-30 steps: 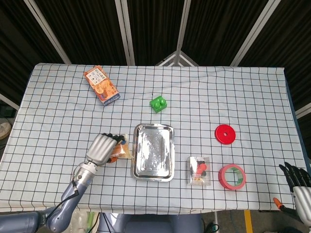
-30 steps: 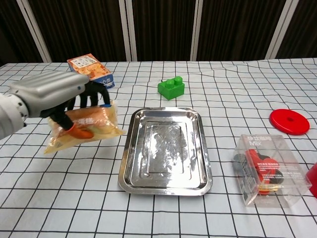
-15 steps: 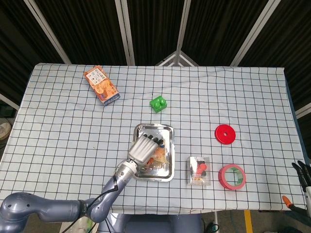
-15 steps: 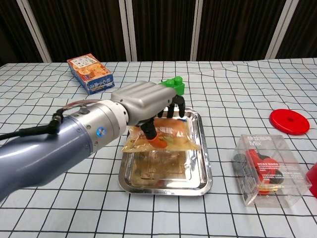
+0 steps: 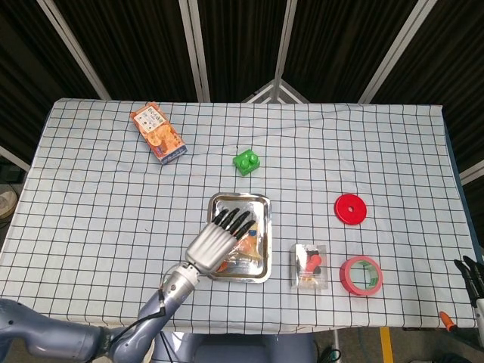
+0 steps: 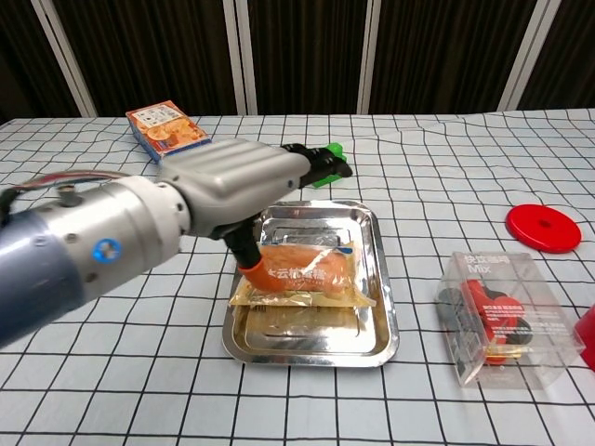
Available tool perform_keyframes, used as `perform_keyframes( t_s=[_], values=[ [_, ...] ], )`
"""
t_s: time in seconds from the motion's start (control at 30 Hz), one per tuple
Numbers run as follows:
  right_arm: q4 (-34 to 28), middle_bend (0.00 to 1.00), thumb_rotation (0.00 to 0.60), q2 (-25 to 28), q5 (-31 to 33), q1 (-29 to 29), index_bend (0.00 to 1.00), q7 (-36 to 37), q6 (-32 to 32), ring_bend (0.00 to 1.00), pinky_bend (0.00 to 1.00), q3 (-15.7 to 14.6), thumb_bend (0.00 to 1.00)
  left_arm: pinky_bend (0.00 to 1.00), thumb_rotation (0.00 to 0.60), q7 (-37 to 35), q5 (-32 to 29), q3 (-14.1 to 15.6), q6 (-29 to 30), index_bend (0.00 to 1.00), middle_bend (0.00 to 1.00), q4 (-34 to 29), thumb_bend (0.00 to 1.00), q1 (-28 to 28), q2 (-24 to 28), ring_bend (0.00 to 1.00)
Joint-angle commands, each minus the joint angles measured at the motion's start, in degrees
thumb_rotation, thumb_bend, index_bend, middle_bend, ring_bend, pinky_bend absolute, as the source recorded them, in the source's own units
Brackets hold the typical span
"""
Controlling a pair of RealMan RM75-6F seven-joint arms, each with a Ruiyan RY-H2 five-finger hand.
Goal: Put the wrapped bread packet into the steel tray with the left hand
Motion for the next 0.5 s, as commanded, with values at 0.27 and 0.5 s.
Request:
perform_keyframes(
  t_s=[0.27, 0.5],
  values=[
    [1.3, 0.00, 0.600, -1.4, -5.6, -4.0, 0.00, -0.9, 8.5, 0.00, 0.00, -1.2, 0.30, 0.02, 0.600, -16.6, 32.6, 32.0, 33.5, 0.00, 0.00, 3.6, 0.05, 29.0, 20.7, 0.00],
    [2.6, 0.00, 0.600, -3.0, -10.3, -6.5, 0.00, -2.8, 12.3, 0.00, 0.00, -3.1, 0.30, 0.02, 0.600, -31.4, 36.4, 32.8, 45.2, 0.00, 0.00, 13.6, 0.04, 39.0, 24.6, 0.00]
  ],
)
